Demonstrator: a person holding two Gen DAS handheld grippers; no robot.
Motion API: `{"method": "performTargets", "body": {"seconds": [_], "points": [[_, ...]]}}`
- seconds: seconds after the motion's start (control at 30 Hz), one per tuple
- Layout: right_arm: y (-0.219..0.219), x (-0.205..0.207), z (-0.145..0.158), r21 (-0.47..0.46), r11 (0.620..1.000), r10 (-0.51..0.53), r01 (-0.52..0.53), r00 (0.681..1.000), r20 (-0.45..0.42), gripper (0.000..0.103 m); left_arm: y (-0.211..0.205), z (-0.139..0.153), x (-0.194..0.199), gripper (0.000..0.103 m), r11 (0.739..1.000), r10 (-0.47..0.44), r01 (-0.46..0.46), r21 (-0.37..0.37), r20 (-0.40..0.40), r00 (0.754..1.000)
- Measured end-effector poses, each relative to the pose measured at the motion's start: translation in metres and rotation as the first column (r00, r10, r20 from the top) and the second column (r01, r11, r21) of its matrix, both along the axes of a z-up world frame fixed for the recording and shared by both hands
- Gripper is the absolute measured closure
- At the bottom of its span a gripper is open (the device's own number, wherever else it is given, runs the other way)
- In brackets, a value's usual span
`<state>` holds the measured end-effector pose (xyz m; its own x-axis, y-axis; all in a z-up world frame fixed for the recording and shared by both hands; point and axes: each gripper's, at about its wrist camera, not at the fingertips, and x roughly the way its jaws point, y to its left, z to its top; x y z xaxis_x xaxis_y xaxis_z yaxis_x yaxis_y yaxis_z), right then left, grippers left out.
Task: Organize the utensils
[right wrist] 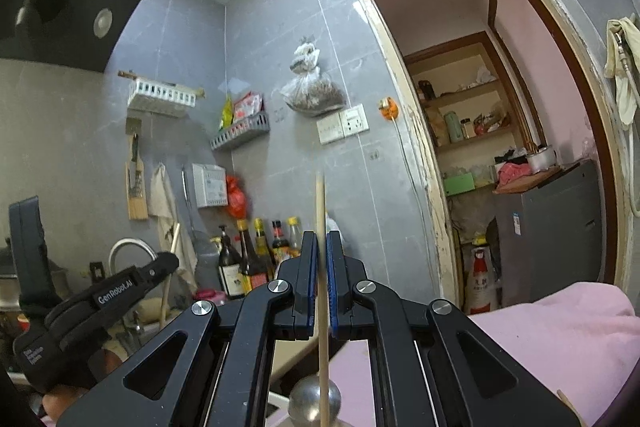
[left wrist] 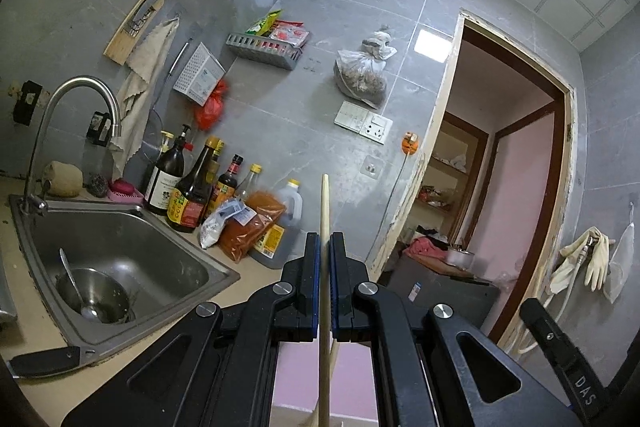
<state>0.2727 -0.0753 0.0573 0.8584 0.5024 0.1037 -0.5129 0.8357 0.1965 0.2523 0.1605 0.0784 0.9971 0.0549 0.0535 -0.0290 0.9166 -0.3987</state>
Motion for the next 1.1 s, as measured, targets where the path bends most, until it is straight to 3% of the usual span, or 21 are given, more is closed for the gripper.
{"method": "performTargets", "body": {"seconds": [0.23, 0.53, 1.0, 1.1], "points": [[0.003, 0.000, -0.012, -0.089, 0.996, 0.020, -0.027, 0.997, -0.080, 0.100, -0.004, -0.013, 0.002, 0.101, 1.000, -0.031, 0.031, 0.002, -0.046, 0.998], [-0.006, 0.003, -0.020, -0.109, 0.992, 0.038, -0.060, 0.981, -0.193, 0.099, -0.013, -0.021, -0.003, 0.101, 0.999, -0.051, 0.053, 0.014, -0.097, 0.994], [-0.008, -0.006, -0.024, -0.132, 0.987, 0.064, -0.092, 0.976, -0.208, 0.099, -0.007, -0.019, -0.002, 0.101, 0.993, -0.111, 0.103, -0.052, -0.174, 0.979], [-0.010, -0.009, -0.023, -0.133, 0.986, 0.070, -0.099, 0.975, -0.212, 0.098, -0.007, -0.013, -0.006, 0.101, 0.992, -0.119, 0.110, -0.061, -0.161, 0.980]]}}
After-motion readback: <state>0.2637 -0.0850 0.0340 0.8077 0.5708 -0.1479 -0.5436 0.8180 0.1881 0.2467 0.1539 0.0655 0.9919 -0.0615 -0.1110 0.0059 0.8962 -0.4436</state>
